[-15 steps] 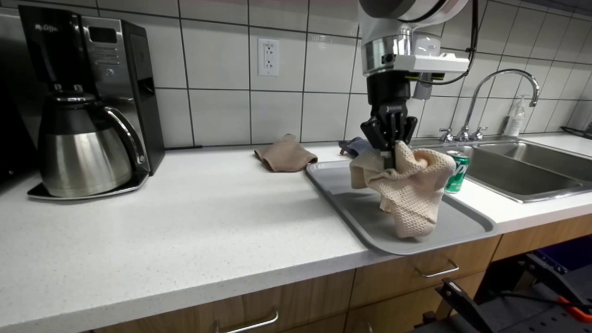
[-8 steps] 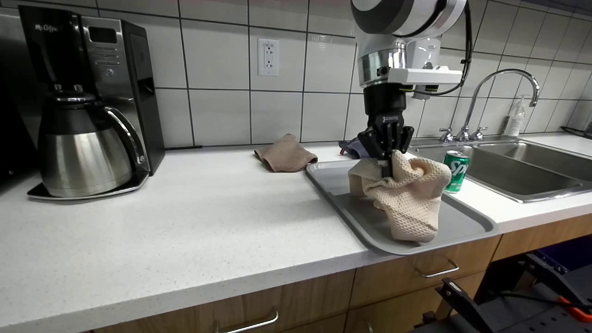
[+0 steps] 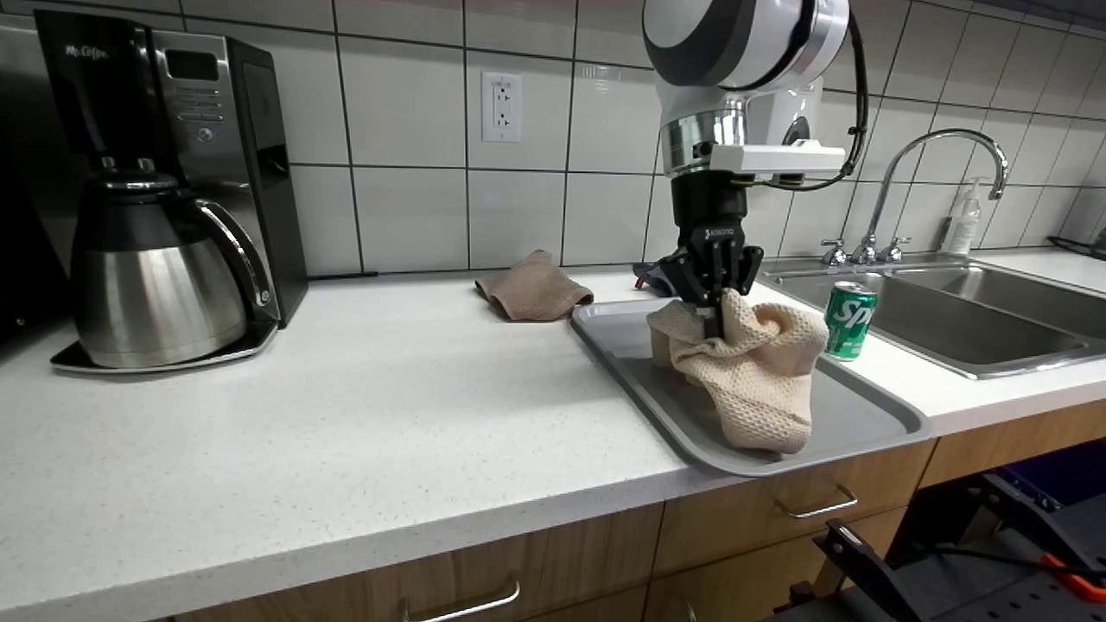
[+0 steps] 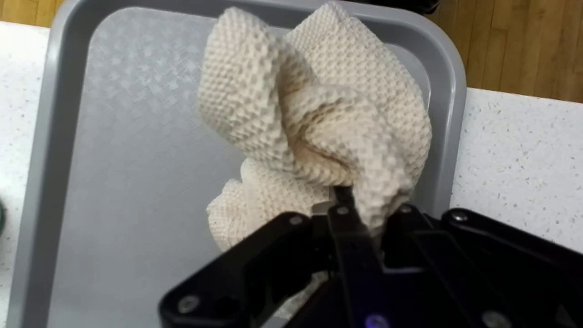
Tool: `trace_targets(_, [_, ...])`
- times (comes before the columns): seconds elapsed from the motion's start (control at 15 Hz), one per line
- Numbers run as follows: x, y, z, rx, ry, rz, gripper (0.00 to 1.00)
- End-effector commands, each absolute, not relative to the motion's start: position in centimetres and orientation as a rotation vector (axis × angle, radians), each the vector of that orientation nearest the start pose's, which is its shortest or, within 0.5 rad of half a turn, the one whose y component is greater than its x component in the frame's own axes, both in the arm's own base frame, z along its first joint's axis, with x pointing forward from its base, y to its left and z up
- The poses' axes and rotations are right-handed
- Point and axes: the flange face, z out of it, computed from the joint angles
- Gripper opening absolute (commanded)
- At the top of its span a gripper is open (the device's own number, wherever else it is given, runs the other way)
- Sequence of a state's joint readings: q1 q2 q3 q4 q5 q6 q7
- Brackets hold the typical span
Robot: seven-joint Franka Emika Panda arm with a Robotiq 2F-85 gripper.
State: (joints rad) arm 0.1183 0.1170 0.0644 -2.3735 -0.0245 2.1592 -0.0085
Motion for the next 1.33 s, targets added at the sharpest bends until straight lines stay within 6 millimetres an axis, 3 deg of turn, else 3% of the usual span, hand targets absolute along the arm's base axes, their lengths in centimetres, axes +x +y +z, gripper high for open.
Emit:
trace_targets(0.0, [46.9,8.6,25.4,-3.11,-0.28,0.514,0.44])
trace_targets(0.53, [47.6,9.1,26.3,-3.116,-0.286,0.484,1.0])
trace_targets(1.27, [50.5,9.7,28.1,-3.133,-0.275,0.378,1.0])
